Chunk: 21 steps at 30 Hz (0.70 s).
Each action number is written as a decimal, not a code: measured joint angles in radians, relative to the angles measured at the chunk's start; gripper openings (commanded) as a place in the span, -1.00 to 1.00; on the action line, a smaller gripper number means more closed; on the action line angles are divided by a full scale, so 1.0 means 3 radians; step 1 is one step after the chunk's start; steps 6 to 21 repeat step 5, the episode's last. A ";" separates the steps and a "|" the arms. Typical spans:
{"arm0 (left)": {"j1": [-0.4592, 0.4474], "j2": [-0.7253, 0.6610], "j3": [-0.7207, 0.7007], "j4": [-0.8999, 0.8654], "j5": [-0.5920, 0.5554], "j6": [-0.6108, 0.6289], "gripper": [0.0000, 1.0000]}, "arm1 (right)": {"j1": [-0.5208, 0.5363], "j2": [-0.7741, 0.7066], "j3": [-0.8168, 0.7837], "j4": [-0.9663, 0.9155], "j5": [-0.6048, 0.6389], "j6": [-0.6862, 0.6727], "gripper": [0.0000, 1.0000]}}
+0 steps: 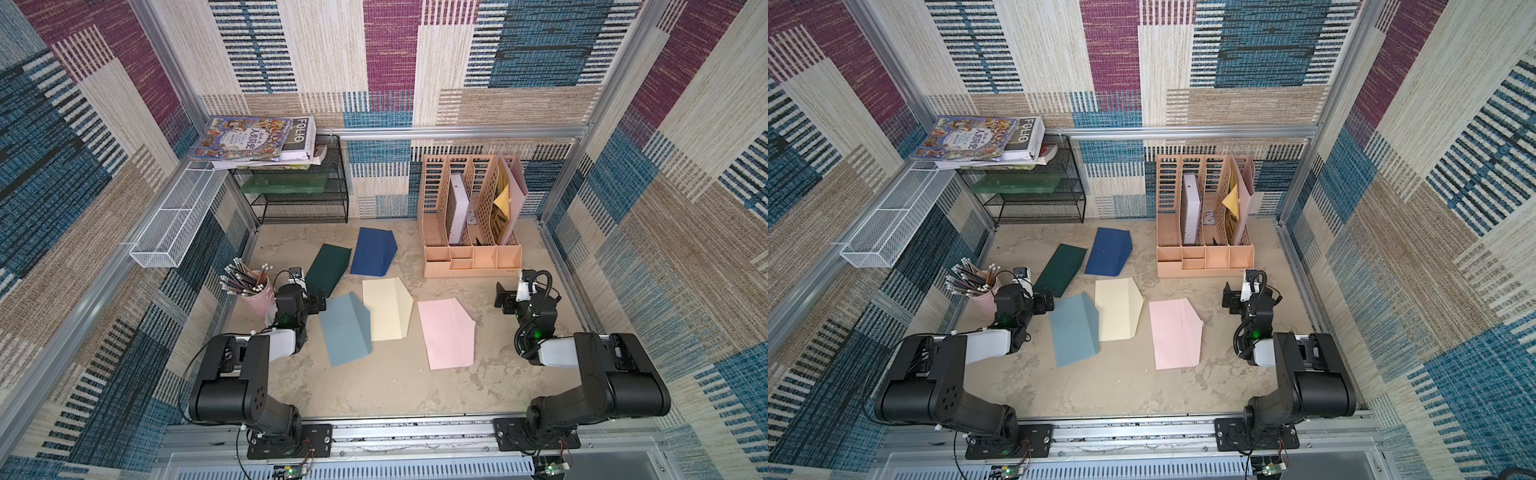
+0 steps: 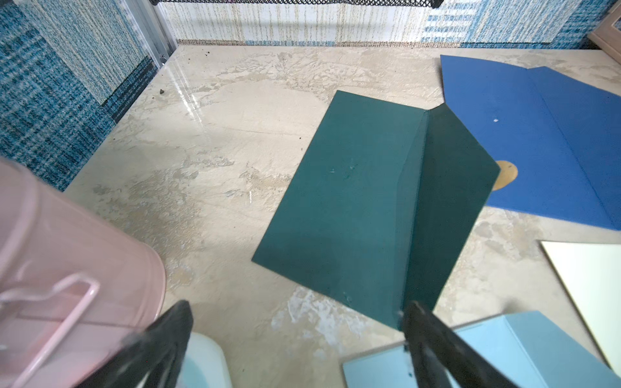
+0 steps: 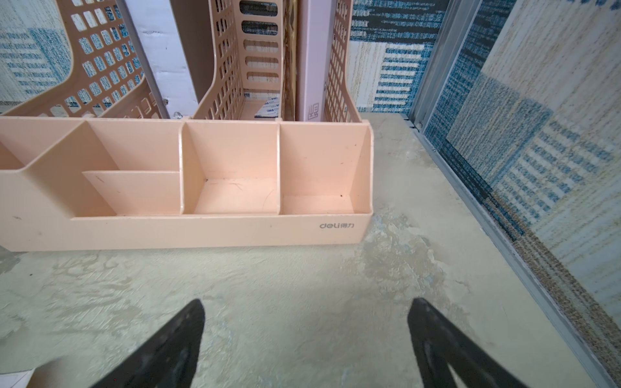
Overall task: Open the envelope
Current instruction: Reset both arms
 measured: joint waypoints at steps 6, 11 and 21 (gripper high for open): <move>0.0062 0.0022 0.0020 0.0000 0.0085 0.0000 0.99 | 0.0003 0.0000 0.0000 0.0000 0.0019 -0.0009 0.91; 0.0062 0.0022 0.0020 0.0000 0.0085 0.0000 0.99 | 0.0003 0.0000 0.0000 0.0000 0.0019 -0.0009 0.91; 0.0062 0.0022 0.0020 0.0000 0.0085 0.0000 0.99 | 0.0003 0.0000 0.0000 0.0000 0.0019 -0.0009 0.91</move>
